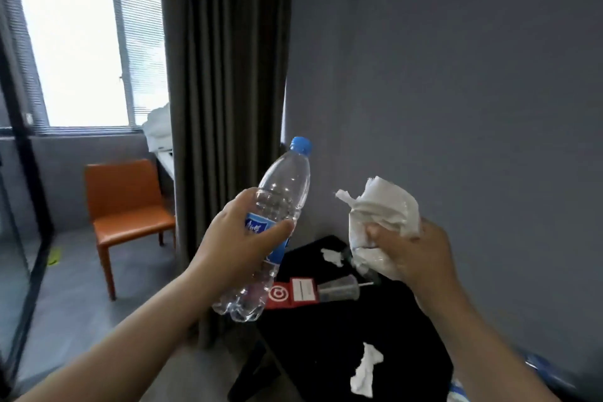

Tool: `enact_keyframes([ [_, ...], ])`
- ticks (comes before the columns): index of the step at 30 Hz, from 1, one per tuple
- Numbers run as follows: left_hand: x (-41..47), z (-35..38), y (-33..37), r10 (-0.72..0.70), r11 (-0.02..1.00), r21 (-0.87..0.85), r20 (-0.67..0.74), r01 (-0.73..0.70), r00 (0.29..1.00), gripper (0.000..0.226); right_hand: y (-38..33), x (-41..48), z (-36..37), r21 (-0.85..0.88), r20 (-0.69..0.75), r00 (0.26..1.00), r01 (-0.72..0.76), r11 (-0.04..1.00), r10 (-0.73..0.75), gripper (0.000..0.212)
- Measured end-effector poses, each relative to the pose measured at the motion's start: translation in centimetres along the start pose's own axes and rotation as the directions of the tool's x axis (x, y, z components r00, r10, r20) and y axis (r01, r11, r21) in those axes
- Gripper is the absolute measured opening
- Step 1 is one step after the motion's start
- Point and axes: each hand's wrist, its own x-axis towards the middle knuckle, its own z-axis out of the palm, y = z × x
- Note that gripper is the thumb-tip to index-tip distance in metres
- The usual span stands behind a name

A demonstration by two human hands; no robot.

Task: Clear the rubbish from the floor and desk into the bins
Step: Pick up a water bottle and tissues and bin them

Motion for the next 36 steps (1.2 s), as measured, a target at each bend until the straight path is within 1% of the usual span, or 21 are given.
enact_keyframes([
  [2,0.9,1.4,4.2,0.079,0.996,-0.051,-0.012,-0.079,0.997,0.034,-3.1,1.3,-3.4,0.012,-0.046,0.997,0.067,0.998,-0.066,0.023],
  [5,1.7,3.7,9.7,0.196,0.976,-0.098,-0.014,-0.196,0.981,0.028,-7.1,2.3,-8.2,0.031,-0.101,0.984,0.148,0.988,-0.144,0.015],
  [8,2.1,6.2,14.1,0.278,0.944,-0.178,-0.029,-0.278,0.96,0.024,-10.0,2.6,-13.1,-0.002,-0.144,0.965,0.223,0.975,-0.221,0.013],
  [11,2.1,9.3,17.9,0.333,0.905,-0.278,-0.01,-0.323,0.943,0.022,-11.4,2.2,-17.8,-0.086,-0.218,0.94,0.249,0.965,-0.262,0.009],
  [14,2.0,12.9,20.8,0.391,0.862,-0.368,0.047,-0.348,0.919,0.023,-12.5,1.2,-22.3,-0.145,-0.296,0.916,0.239,0.96,-0.273,0.007],
  [19,1.0,19.4,25.1,0.481,0.792,-0.505,0.168,-0.344,0.861,0.024,-14.3,-1.3,-29.1,-0.273,-0.448,0.833,0.219,0.937,-0.325,0.009],
  [21,0.5,22.0,26.7,0.524,0.754,-0.567,0.216,-0.331,0.824,0.022,-14.8,-2.5,-31.4,-0.332,-0.522,0.779,0.19,0.924,-0.348,0.01],
  [23,-0.1,24.3,28.6,0.566,0.708,-0.639,0.259,-0.301,0.783,0.026,-15.6,-4.0,-33.3,-0.384,-0.584,0.718,0.167,0.908,-0.379,0.008],
  [27,-1.5,28.3,32.0,0.674,0.607,-0.757,0.328,-0.243,0.662,0.022,-17.5,-7.4,-35.6,-0.475,-0.678,0.604,0.076,0.877,-0.42,0.01],
  [28,-1.8,29.2,32.8,0.699,0.574,-0.79,0.335,-0.217,0.632,0.026,-18.0,-8.3,-35.9,-0.501,-0.699,0.569,0.041,0.865,-0.432,0.01],
  [30,-2.7,30.7,34.2,0.758,0.513,-0.84,0.345,-0.18,0.553,0.044,-18.9,-10.4,-36.0,-0.538,-0.743,0.481,-0.015,0.843,-0.465,0.01],
  [31,-3.2,31.2,34.8,0.779,0.487,-0.861,0.352,-0.147,0.519,0.042,-19.4,-11.4,-35.9,-0.55,-0.756,0.445,-0.034,0.834,-0.48,0.009],
  [33,-4.3,31.9,35.8,0.823,0.423,-0.903,0.348,-0.076,0.449,0.024,-20.3,-13.5,-35.3,-0.572,-0.778,0.374,-0.09,0.815,-0.505,0.009],
  [36,-6.8,32.5,36.7,0.889,0.322,-0.946,0.314,0.033,0.333,0.029,-21.0,-16.5,-33.9,-0.588,-0.806,0.235,-0.21,0.781,-0.543,0.011],
])
